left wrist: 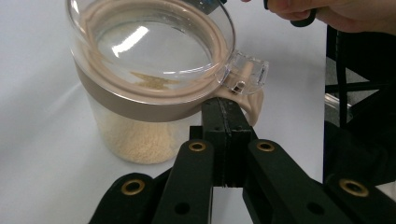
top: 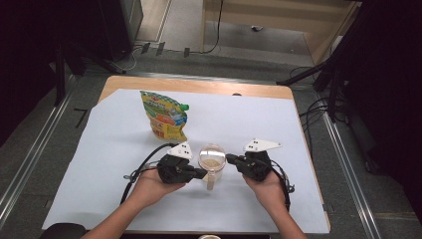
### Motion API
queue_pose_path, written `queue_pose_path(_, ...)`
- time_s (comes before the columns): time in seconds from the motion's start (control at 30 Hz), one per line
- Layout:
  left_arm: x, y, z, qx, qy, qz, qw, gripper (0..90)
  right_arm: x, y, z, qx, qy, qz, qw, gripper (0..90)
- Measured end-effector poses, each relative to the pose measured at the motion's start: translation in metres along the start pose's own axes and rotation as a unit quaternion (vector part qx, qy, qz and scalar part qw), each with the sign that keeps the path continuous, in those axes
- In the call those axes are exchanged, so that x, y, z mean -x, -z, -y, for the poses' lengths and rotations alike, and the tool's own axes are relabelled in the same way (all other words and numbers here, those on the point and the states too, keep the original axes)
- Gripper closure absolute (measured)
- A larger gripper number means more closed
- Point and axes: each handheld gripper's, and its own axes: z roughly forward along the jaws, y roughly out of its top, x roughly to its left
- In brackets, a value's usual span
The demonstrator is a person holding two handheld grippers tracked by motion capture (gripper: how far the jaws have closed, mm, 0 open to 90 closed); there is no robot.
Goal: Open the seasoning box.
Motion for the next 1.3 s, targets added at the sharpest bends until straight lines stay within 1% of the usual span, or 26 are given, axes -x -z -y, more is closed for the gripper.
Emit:
queue_pose_path(0.1,0.002,-0.001,-0.001,0.014,0.001,0.007,0.9999,90.0,0.001,-0.002,-0.001,0.001,0.001,0.006,1.0000,90.0)
queue_pose_path(0.13,0.004,-0.002,-0.002,0.013,-0.001,0.002,0.9999,90.0,0.001,-0.002,-0.002,0.001,0.001,0.011,0.9999,90.0)
queue_pose_path(0.2,0.004,-0.004,-0.003,0.015,-0.001,0.006,0.9999,90.0,0.001,-0.003,-0.002,0.002,0.004,0.013,0.9999,90.0)
queue_pose_path(0.27,0.005,-0.005,-0.003,0.016,-0.001,0.006,0.9999,90.0,0.003,-0.004,-0.003,0.002,0.002,0.013,0.9999,90.0)
queue_pose_path(0.4,0.008,-0.009,-0.005,0.017,-0.003,0.007,0.9998,90.0,0.003,-0.007,-0.003,0.003,0.003,0.020,0.9998,90.0)
queue_pose_path(0.47,0.010,-0.011,-0.005,0.019,-0.005,0.008,0.9998,90.0,0.004,-0.009,-0.003,0.003,0.004,0.021,0.9998,90.0)
queue_pose_path(0.53,0.012,-0.014,-0.007,0.021,-0.007,0.003,0.9998,90.0,0.006,-0.010,-0.004,0.004,0.002,0.021,0.9998,90.0)
queue_pose_path(0.73,0.013,-0.019,-0.009,0.024,-0.002,0.012,0.9996,90.0,0.011,-0.008,-0.003,0.007,-0.005,0.011,0.9999,90.0)
queue_pose_path(0.8,0.011,-0.017,-0.008,0.014,0.000,0.016,0.9998,90.0,0.011,-0.006,-0.003,0.010,-0.005,0.013,0.9999,90.0)
queue_pose_path(0.83,0.010,-0.016,-0.008,0.006,0.003,0.023,0.9997,90.0,0.010,-0.003,-0.003,0.011,-0.009,0.012,0.9998,90.0)
queue_pose_path(0.87,0.010,-0.015,-0.007,0.000,0.001,0.022,0.9998,90.0,0.011,0.001,-0.002,0.010,-0.017,0.014,0.9997,90.0)
queue_pose_path(0.9,0.010,-0.011,-0.006,-0.009,0.000,0.024,0.9997,90.0,0.011,0.008,-0.002,0.011,-0.035,0.011,0.9993,90.0)
queue_pose_path(0.93,0.010,-0.011,-0.006,-0.009,0.000,0.024,0.9997,90.0,0.011,0.008,-0.002,0.011,-0.035,0.011,0.9993,90.0)
queue_pose_path(0.97,0.010,-0.008,-0.006,-0.012,0.001,0.024,0.9996,90.0,0.010,0.014,-0.001,0.017,-0.038,0.009,0.9991,90.0)
queue_pose_path(1.0,0.009,-0.005,-0.005,-0.012,0.001,0.025,0.9996,90.0,0.010,0.014,-0.001,0.017,-0.038,0.009,0.9991,90.0)
queue_pose_path(1.03,0.007,0.000,-0.005,-0.009,0.003,0.022,0.9997,90.0,0.005,0.021,0.001,0.024,-0.031,0.004,0.9992,90.0)
queue_pose_path(1.07,0.006,0.003,-0.005,-0.006,0.001,0.020,0.9998,90.0,0.005,0.021,0.001,0.024,-0.031,0.004,0.9992,90.0)
queue_pose_path(1.13,0.001,0.011,-0.005,0.000,0.005,0.018,0.9998,90.0,-0.002,0.027,0.003,0.022,-0.020,0.004,0.9995,90.0)
queue_pose_path(1.17,-0.002,0.015,-0.004,0.004,0.006,0.014,0.9999,88.4,-0.004,0.029,0.004,0.023,-0.016,0.003,0.9996,90.0)
queue_pose_path(1.2,-0.004,0.017,-0.004,0.004,0.008,0.014,0.9999,83.7,-0.007,0.033,0.006,0.024,-0.015,0.000,0.9996,90.0)
queue_pose_path(1.23,-0.006,0.019,-0.004,0.004,0.009,0.010,0.9999,82.1,-0.009,0.035,0.007,0.024,-0.015,-0.001,0.9996,90.0)
queue_pose_path(1.3,-0.010,0.022,-0.004,0.003,0.016,0.009,0.9998,77.3,-0.017,0.046,0.013,0.027,-0.019,-0.002,0.9994,90.0)
